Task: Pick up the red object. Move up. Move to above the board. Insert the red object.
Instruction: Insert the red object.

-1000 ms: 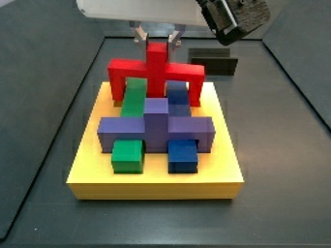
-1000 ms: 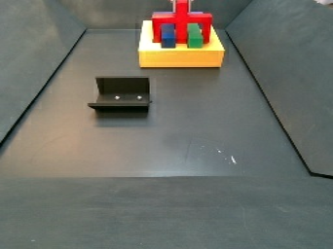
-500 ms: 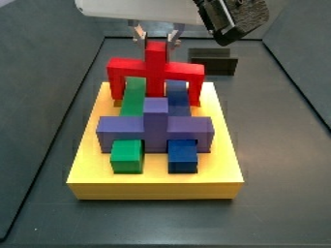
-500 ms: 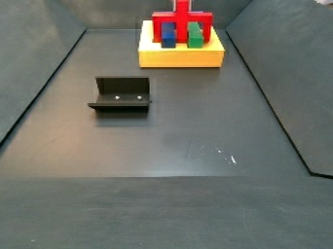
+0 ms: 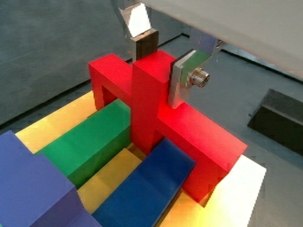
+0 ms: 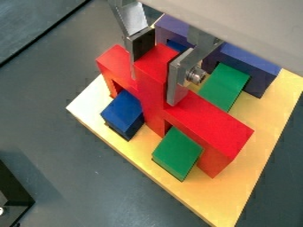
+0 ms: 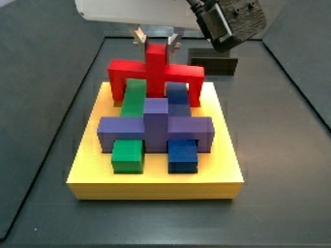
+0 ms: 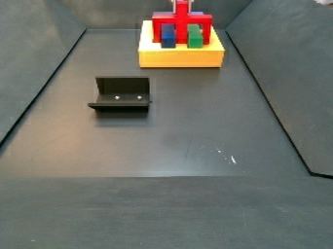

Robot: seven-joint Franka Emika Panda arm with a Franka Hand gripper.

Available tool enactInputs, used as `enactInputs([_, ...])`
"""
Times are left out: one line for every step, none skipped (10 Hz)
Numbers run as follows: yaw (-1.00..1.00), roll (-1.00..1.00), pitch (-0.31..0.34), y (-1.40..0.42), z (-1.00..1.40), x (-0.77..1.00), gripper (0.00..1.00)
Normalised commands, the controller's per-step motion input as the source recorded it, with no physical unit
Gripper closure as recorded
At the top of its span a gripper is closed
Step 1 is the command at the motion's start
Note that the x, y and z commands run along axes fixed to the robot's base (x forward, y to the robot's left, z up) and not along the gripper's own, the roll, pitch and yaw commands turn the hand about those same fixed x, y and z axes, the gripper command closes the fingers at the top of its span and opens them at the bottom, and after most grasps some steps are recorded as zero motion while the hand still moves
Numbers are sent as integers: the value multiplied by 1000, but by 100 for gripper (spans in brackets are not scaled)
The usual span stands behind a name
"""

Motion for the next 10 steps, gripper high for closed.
enactInputs([0,174,10,0,31,0,100])
enactInputs([0,77,0,-69,-71,66,100])
enactInputs([0,0,0,-43,-240,77,100])
enactInputs([3,-10,0,-100,-249,109,100])
enactInputs([0,-36,0,-63,-263,80,100])
enactInputs([0,-91,0,-69,-234,97,100])
enactInputs([3,-84,40,-97,0,171,100])
enactInputs([51,-133,59,-3,29,169,100])
enactInputs([26,-300,31,74,0,63,100])
enactInputs([14,-281,23,37,0,57,100])
